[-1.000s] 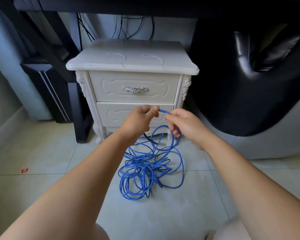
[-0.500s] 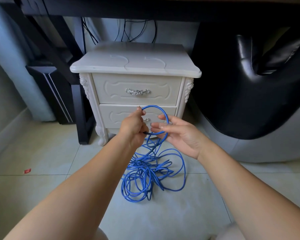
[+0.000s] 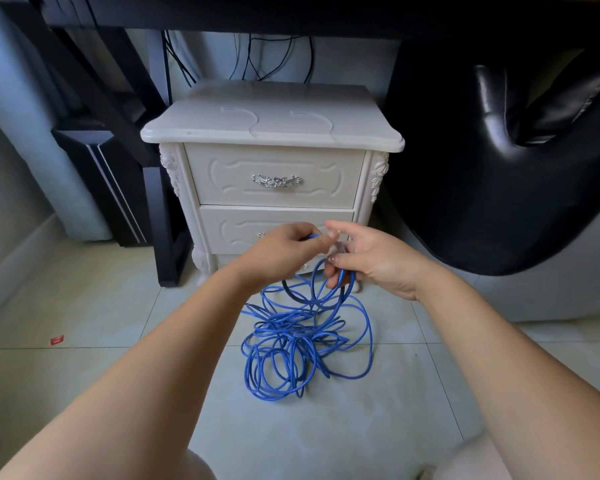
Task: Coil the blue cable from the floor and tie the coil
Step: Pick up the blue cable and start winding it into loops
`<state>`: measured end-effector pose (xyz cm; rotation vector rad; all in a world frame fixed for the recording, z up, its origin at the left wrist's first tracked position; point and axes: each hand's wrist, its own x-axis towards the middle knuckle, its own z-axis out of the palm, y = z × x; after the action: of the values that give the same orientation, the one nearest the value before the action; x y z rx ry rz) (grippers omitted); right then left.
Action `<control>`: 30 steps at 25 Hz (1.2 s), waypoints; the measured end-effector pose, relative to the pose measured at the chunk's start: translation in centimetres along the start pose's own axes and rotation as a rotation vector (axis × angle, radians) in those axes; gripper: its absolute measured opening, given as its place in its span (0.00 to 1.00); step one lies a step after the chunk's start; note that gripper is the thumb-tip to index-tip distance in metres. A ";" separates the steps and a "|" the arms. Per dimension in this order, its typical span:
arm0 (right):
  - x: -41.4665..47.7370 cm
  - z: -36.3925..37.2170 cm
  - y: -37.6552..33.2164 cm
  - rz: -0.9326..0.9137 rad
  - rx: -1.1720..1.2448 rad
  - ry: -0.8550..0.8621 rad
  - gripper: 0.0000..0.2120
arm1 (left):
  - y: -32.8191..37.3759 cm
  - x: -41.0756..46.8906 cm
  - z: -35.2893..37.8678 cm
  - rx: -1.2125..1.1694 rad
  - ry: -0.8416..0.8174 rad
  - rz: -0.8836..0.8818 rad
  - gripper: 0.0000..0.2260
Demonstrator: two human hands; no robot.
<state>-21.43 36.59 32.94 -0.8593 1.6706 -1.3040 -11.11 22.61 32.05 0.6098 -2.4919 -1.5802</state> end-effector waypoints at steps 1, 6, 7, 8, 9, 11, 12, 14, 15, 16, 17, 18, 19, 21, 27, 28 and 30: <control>0.0 0.0 -0.1 -0.006 -0.072 -0.007 0.32 | 0.1 -0.1 0.3 0.059 -0.023 0.036 0.16; 0.0 0.1 -0.5 -0.026 -0.271 -0.027 0.37 | 0.6 -0.2 0.7 0.152 -0.054 0.114 0.18; 0.1 0.1 -0.5 -0.039 -0.243 -0.011 0.37 | 0.6 -0.1 0.7 0.122 -0.051 0.131 0.17; 0.2 0.1 -0.5 -0.051 -0.166 0.015 0.36 | 0.6 0.0 0.7 0.043 -0.046 0.153 0.17; 0.4 -0.1 -0.4 -0.054 -0.047 0.045 0.33 | 0.6 0.1 0.8 -0.068 -0.016 0.164 0.17; 0.4 -0.3 -0.3 -0.036 0.155 0.066 0.21 | 1.0 0.3 0.7 -0.218 0.141 0.138 0.15; 0.2 -0.5 -0.3 -0.024 0.177 0.050 0.13 | 1.0 0.4 0.6 -0.240 0.236 0.111 0.15; -0.3 -0.6 0.0 0.003 0.129 -0.004 0.04 | 0.8 0.6 0.4 -0.287 0.350 0.049 0.16; -0.3 -0.7 0.2 0.011 0.104 -0.008 0.05 | 0.6 0.6 0.2 -0.315 0.366 0.020 0.17; -0.4 -0.7 0.2 0.007 0.071 0.003 0.06 | 0.5 0.5 -0.1 -0.334 0.354 -0.001 0.17; -0.3 -0.9 0.3 -0.009 0.024 0.023 0.08 | 0.4 0.4 -0.2 -0.340 0.321 -0.017 0.17; -0.2 -0.9 0.3 -0.029 -0.041 0.043 0.09 | 0.4 0.4 -0.3 -0.319 0.280 -0.019 0.16; 0.0 -1.0 0.4 -0.046 -0.118 0.059 0.11 | 0.4 0.3 -0.3 -0.270 0.245 -0.008 0.14; 0.1 -0.8 0.4 -0.061 -0.266 0.057 0.11 | 0.5 0.2 0.0 -0.097 0.209 0.071 0.10; 0.4 0.2 -0.9 -0.141 -0.511 0.156 0.05 | 0.7 0.1 0.4 0.193 0.215 0.192 0.14; 0.5 0.2 -1.0 -0.152 -0.559 0.184 0.05 | 0.8 0.1 0.4 0.248 0.219 0.197 0.15; 0.7 0.2 -0.8 -0.147 -0.568 0.204 0.06 | 0.9 0.1 0.4 0.298 0.173 0.221 0.15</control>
<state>-21.51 35.69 33.54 -1.2265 2.2281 -1.0440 -11.55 23.22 32.66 0.4616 -2.5757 -1.0449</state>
